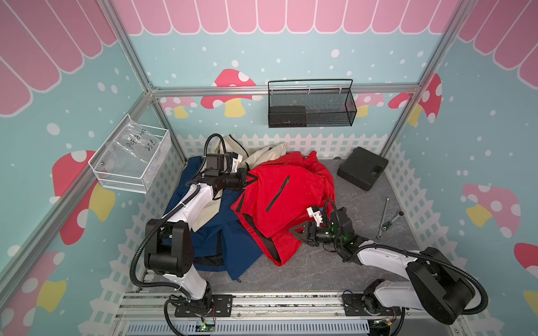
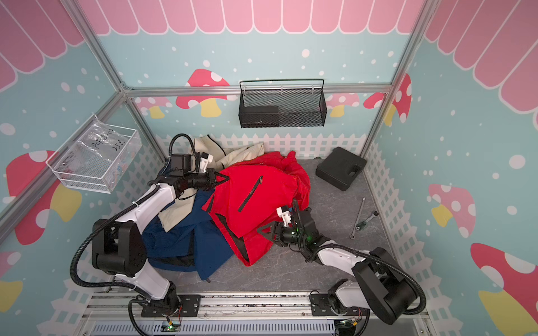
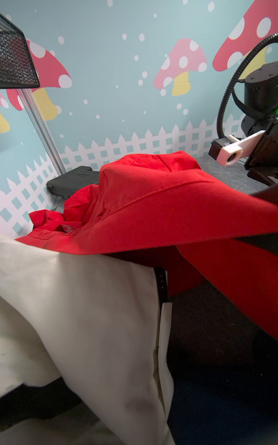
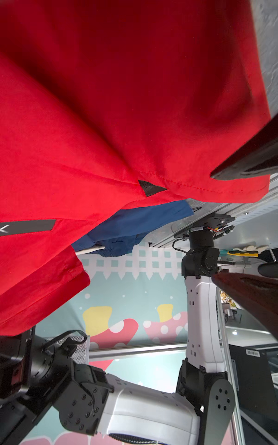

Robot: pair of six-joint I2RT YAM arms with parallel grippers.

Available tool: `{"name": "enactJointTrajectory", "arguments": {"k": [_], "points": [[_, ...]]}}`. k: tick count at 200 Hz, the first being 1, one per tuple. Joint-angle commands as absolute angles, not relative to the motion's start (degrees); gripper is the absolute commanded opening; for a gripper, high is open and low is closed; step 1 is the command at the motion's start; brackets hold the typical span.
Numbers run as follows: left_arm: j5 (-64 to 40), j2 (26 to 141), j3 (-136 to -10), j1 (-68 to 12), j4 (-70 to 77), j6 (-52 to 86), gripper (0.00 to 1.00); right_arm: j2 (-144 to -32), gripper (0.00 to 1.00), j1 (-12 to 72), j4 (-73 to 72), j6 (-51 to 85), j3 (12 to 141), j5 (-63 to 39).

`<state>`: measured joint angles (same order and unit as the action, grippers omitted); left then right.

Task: Unzip the jacket
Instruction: Flatten out the jacket at the center of the board.

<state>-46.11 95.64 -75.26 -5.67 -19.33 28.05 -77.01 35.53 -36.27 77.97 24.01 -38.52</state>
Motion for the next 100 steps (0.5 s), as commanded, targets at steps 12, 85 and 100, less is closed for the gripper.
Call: {"name": "enactJointTrajectory", "arguments": {"k": [12,85,100], "points": [[-47.04,93.77,-75.06,-4.75,-17.05,27.59,0.01,-82.65,0.42,40.06,-50.60,90.55,23.94,-29.45],[-47.06,93.90,-74.71,-4.42,-17.09,27.42,0.01,-94.17,0.52,48.43,-53.01,98.85,29.62,-14.53],[-47.04,94.08,-74.69,-4.40,-17.13,27.42,0.01,-96.12,0.55,49.82,-52.42,99.77,31.35,-11.35]]}}
